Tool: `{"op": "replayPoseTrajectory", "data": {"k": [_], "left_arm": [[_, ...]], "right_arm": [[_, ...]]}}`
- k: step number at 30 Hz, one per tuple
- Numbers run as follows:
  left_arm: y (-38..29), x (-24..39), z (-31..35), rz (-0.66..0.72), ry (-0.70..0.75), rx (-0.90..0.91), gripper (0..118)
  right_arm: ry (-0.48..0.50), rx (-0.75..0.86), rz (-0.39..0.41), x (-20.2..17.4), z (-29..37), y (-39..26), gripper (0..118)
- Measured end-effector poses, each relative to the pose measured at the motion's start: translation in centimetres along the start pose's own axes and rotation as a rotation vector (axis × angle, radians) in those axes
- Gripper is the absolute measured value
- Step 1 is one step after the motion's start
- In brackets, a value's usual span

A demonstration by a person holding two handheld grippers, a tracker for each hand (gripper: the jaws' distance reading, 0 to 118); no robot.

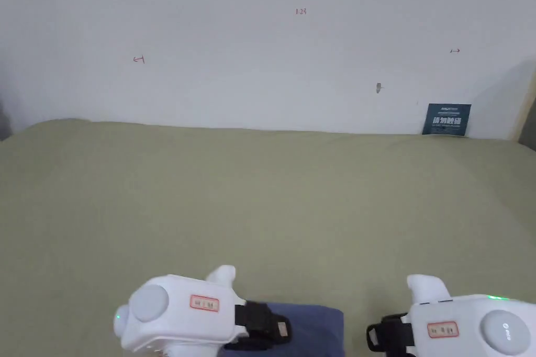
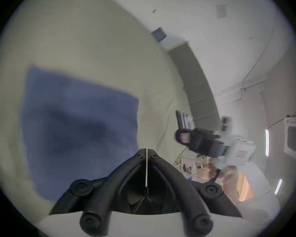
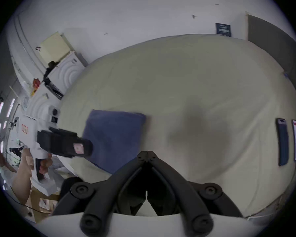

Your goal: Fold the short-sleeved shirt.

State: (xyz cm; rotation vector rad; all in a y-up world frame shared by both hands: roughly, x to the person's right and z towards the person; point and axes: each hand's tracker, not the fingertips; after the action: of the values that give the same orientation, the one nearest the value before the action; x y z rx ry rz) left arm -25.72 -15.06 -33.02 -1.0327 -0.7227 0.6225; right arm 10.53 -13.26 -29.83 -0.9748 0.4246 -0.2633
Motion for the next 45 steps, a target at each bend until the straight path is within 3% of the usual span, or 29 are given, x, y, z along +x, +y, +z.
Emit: {"op": "replayPoseTrajectory", "data": {"k": [6, 9, 13, 14, 16, 17, 18, 23, 25, 28, 29, 30, 31, 32, 39, 45], "left_arm": [[0.0, -7.0, 7.4, 0.073, 0.042, 0.095, 3], [-0.9, -9.6, 8.2, 0.084, 0.039, 0.12, 3], [-1.2, -11.9, 6.9, 0.169, -0.119, 0.104, 4], [-1.0, -12.2, 6.2, 0.171, -0.124, 0.095, 21], [-0.3, -12.8, 4.1, 0.172, -0.114, 0.054, 88], [-0.2, -12.9, 2.8, 0.186, -0.13, 0.021, 116], [-0.2, -13.1, 1.7, 0.2, -0.178, 0.013, 118], [-1.6, -12.3, -3.8, 0.287, -0.157, -0.171, 118], [-1.5, -12.5, -4.4, 0.23, -0.277, -0.089, 118], [-1.6, -11.5, -4.5, 0.189, -0.144, -0.081, 115], [-1.7, -11.3, -4.3, 0.138, -0.071, -0.06, 103], [-1.8, -11.7, -4.4, 0.122, -0.042, -0.077, 78], [-1.9, -12.4, -4.3, 0.162, -0.077, -0.085, 32], [-2.0, -13.1, -4.0, 0.243, -0.165, -0.073, 28], [-0.3, -14.2, -1.9, 0.176, -0.152, -0.113, 28], [4.5, -18.4, 8.6, 0.067, -0.021, -0.109, 28]], "right_arm": [[0.112, -0.133, 0.016, -3.4, -7.6, 2.2, 0], [-0.055, -0.216, -0.067, -2.1, -11.4, 1.3, 0], [0.008, -0.182, -0.13, -0.7, -11.5, 0.6, 0], [0.006, -0.187, -0.121, -0.8, -11.4, 0.7, 0], [0.009, -0.19, -0.1, -0.9, -11.1, 0.7, 0], [0.009, -0.191, -0.1, -0.9, -11.1, 0.8, 0], [0.014, -0.191, -0.105, -0.6, -11.1, 0.8, 0], [0.056, -0.175, -0.136, 0.2, -11.0, 0.3, 0], [0.072, -0.168, -0.151, 0.5, -10.9, 0.1, 0], [0.091, -0.159, -0.171, 0.9, -10.7, -0.1, 0], [0.092, -0.155, -0.175, 1.1, -10.5, -0.2, 0], [0.092, -0.149, -0.179, 1.2, -10.4, -0.3, 0], [0.101, -0.147, -0.187, 1.3, -10.4, -0.3, 0], [0.105, -0.146, -0.192, 1.3, -10.3, -0.4, 0], [0.082, -0.057, -0.113, -0.9, -9.2, -0.4, 0], [0.018, 0.0, -0.008, -7.7, -10.8, 1.9, 0]]}}
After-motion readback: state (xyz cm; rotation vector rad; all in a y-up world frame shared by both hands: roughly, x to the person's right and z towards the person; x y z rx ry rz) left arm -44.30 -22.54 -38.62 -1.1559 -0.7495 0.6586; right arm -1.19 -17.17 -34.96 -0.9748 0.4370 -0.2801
